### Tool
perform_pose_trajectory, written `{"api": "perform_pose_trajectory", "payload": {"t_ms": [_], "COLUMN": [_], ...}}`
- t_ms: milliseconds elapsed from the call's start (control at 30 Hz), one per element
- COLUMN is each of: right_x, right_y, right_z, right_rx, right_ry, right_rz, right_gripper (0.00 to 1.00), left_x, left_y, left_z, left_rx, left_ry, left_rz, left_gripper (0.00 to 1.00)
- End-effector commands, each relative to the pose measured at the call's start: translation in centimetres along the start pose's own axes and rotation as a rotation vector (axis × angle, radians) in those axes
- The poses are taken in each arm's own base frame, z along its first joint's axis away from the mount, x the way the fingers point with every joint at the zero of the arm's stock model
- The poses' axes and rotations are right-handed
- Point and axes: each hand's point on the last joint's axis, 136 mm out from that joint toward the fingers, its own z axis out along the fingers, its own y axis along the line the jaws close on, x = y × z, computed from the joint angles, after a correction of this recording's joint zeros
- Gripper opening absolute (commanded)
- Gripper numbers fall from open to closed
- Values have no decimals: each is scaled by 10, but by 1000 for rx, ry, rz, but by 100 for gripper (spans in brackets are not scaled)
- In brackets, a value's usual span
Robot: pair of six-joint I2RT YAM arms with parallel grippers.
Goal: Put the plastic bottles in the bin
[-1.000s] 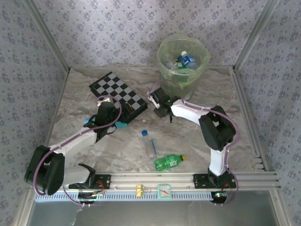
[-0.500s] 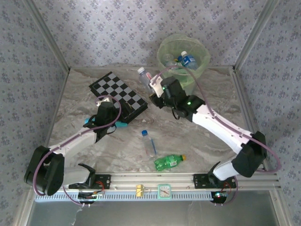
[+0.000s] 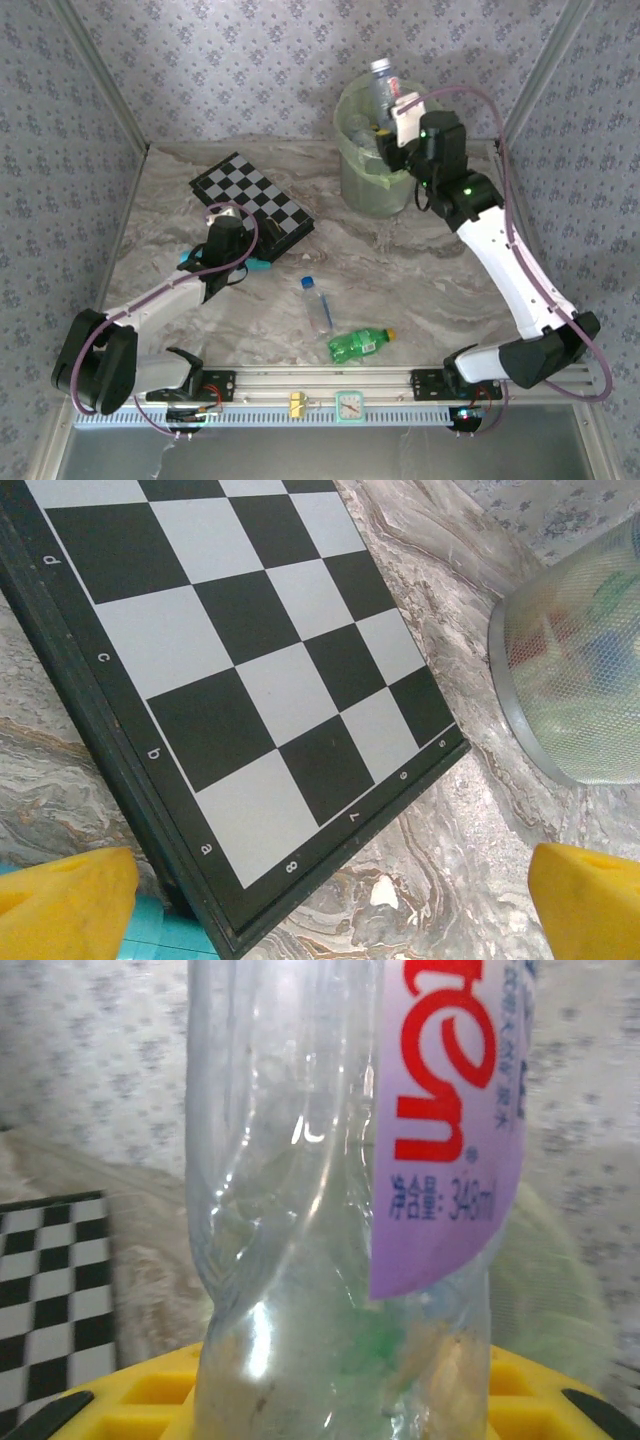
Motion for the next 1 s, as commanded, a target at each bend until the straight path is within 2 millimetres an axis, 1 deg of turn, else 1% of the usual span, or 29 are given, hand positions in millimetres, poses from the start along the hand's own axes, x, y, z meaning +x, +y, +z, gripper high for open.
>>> {"api": "perform_pose_trajectory", "payload": {"t_ms": [0, 100, 167, 200, 367, 500, 600, 700, 733, 800, 867, 900, 967], "right_x": [5, 13, 26, 35, 74, 93, 98, 101, 101, 100, 94, 89, 78], "right_y": [-26, -41, -49, -51, -58, -66, -67, -67, -68, -68, -70, -71, -72], "right_z": [17, 34, 47, 53, 78, 92, 99, 105, 106, 107, 106, 105, 101], "right_rx": [58, 69, 71, 68, 53, 56, 44, 43, 46, 50, 63, 70, 84], "right_ry": [57, 121, 191, 240, 411, 478, 497, 509, 513, 513, 501, 490, 464], "right_rz": [11, 6, 0, -8, -39, -23, -7, -6, -4, -2, -5, -9, -15], "right_gripper": [40, 40, 40, 40, 39, 40, 41, 45, 48, 57, 68, 71, 73], "left_x": [-8, -9, -9, -10, -10, -10, -9, -10, -10, -10, -10, -10, -10], "left_y": [-14, -14, -14, -14, -13, -13, -14, -13, -13, -12, -11, -11, -10], "left_z": [-2, -4, -6, -7, -9, -9, -9, -11, -11, -12, -13, -13, -14], "left_rx": [41, 41, 41, 40, 38, 37, 40, 40, 39, 36, 35, 33, 30], "left_ry": [-13, -15, -18, -19, -20, -19, -17, -22, -22, -24, -26, -27, -28], "left_rz": [0, 2, 5, 6, 12, 14, 15, 13, 14, 14, 15, 17, 17], "left_gripper": [100, 100, 100, 100, 100, 100, 100, 100, 100, 100, 100, 100, 100]}}
